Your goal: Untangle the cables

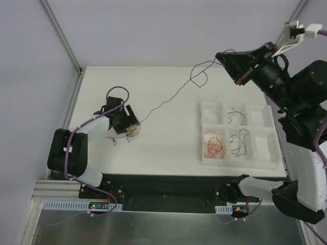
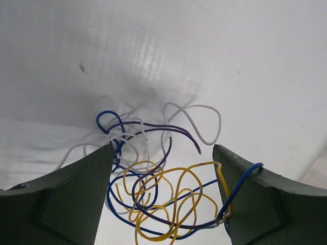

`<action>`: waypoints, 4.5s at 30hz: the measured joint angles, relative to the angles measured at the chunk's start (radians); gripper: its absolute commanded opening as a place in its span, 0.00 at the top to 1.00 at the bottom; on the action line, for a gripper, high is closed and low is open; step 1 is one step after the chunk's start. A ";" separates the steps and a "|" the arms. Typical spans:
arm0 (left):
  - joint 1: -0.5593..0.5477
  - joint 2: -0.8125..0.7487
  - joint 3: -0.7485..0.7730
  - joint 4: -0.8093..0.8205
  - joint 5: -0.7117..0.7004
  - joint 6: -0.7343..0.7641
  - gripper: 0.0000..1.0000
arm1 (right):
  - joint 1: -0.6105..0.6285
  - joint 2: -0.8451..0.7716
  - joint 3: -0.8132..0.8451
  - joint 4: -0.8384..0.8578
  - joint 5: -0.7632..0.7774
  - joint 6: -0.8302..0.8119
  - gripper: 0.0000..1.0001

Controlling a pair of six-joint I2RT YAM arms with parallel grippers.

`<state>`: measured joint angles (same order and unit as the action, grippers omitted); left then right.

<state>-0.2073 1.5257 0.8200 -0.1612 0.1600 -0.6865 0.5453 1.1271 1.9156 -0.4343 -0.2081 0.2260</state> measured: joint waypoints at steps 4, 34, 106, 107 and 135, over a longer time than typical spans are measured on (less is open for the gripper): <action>0.011 0.010 0.040 0.005 0.071 0.014 0.22 | 0.000 0.093 0.215 -0.060 -0.038 -0.041 1.00; 0.148 -0.122 0.407 -0.100 0.389 0.079 0.08 | -0.001 0.100 0.257 -0.074 -0.116 -0.053 1.00; 0.111 0.027 0.415 -0.079 0.604 0.099 0.11 | 0.376 0.446 -0.989 0.114 0.408 -0.141 0.99; 0.111 0.027 0.415 -0.077 0.607 0.098 0.11 | 0.376 0.409 -0.991 0.103 0.410 -0.141 0.99; 0.111 0.032 0.392 -0.021 0.657 0.047 0.11 | -0.381 -0.288 -1.210 -0.299 0.684 0.058 0.96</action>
<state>-0.0967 1.5578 1.2118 -0.1818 0.8173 -0.6395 0.1646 0.8391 0.7055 -0.7334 0.4763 0.2840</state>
